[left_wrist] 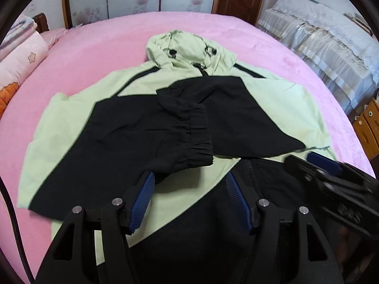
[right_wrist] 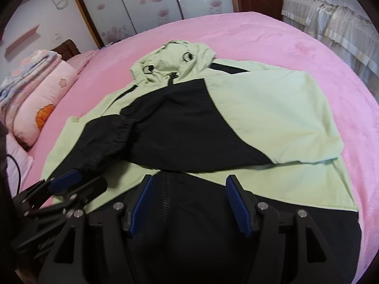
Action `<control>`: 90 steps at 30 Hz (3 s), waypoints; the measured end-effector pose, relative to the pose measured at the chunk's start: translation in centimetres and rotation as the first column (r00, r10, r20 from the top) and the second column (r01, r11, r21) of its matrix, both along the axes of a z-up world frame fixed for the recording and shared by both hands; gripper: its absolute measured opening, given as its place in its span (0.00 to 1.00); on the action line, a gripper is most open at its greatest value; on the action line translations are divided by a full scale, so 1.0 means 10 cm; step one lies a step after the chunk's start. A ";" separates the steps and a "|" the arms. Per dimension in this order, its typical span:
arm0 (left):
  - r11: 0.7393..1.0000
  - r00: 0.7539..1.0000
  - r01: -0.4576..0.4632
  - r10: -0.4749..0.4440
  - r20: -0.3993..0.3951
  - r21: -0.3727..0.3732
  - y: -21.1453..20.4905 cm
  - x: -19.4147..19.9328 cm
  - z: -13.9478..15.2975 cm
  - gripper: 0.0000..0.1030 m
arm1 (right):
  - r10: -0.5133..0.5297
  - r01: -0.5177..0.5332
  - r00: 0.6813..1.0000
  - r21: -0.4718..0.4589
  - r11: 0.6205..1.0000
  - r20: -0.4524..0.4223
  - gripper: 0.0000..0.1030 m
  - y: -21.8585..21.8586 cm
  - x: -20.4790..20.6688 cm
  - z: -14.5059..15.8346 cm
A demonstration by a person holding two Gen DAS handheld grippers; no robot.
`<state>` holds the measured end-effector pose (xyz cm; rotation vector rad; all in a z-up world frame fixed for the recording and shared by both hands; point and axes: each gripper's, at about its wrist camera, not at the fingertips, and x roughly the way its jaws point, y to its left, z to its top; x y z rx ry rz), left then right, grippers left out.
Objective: Fold large clothes
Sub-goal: 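Carry the second cuff across the jacket chest with the left tool and release, then grasp the second cuff with the right tool and lay it flat on the chest, then move the left tool to the side edge of the jacket body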
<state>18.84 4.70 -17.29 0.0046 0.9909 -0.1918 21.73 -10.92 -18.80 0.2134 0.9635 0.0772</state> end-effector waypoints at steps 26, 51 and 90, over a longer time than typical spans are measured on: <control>0.867 0.870 -0.492 0.488 -0.065 -0.075 1.81 -0.54 -0.40 0.77 | 0.255 -0.190 0.955 0.343 0.920 -0.154 0.18 0.87 0.73 -0.50; 0.789 0.808 -0.589 0.572 -0.139 -0.176 1.85 0.21 -0.61 0.31 | 0.035 -0.023 0.994 -0.111 0.994 0.105 0.11 -0.27 0.49 0.24; 0.941 0.937 -0.338 0.338 -0.093 0.012 1.99 1.87 -0.53 0.01 | 0.046 -0.045 0.999 0.023 0.999 -0.023 0.26 -0.84 1.35 -0.40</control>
